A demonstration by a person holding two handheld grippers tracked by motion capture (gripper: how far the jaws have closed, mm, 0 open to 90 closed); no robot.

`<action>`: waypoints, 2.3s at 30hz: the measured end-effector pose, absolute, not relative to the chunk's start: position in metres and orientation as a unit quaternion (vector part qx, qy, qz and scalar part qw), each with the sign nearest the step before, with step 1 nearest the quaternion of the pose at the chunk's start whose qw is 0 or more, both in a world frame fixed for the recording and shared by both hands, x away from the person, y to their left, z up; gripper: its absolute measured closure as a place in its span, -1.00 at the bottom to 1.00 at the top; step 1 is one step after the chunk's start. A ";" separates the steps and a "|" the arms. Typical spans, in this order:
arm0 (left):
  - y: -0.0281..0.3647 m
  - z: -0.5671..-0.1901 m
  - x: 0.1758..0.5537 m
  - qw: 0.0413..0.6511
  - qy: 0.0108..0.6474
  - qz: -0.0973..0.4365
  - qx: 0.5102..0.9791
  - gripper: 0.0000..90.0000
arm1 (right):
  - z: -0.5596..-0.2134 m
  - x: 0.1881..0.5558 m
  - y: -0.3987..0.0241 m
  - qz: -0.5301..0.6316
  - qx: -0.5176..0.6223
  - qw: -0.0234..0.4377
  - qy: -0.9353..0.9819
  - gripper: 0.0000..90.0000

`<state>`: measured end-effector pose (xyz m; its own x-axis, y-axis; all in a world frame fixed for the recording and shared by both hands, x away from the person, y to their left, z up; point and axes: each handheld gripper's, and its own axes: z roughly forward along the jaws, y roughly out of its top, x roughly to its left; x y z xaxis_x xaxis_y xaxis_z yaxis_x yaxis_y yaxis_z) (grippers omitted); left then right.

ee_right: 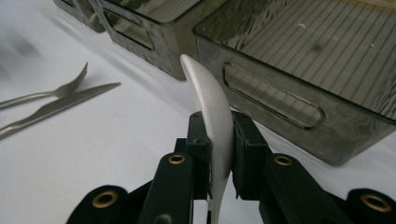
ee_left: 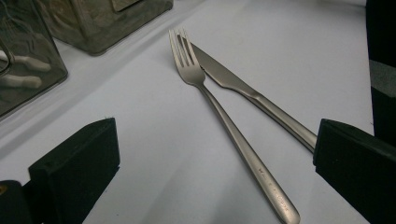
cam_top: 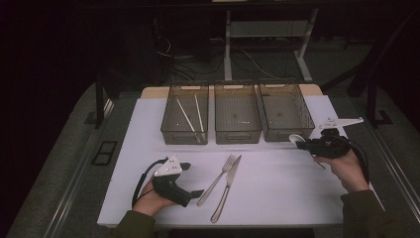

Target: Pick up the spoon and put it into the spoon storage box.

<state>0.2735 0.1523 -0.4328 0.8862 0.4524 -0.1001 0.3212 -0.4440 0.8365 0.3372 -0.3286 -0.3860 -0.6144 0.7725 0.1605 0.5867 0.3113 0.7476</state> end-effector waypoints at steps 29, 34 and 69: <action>0.152 -0.432 0.273 0.485 0.231 0.067 0.841 -1.00 | -0.347 0.381 -0.265 0.439 0.401 0.118 0.795 0.75; 0.152 -0.432 0.272 0.485 0.231 0.067 0.841 -1.00 | -0.342 0.391 -0.255 0.441 0.400 0.117 0.795 0.75; 0.152 -0.430 0.273 0.494 0.225 0.064 0.837 -1.00 | -0.352 0.465 -0.174 0.438 0.404 0.129 0.793 0.75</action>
<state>0.2730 0.1523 -0.4302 0.8902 0.4406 -0.1156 0.3141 -0.4099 0.8563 0.4648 -0.1743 -0.3524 -0.6401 0.7536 0.1494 0.5278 0.2900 0.7983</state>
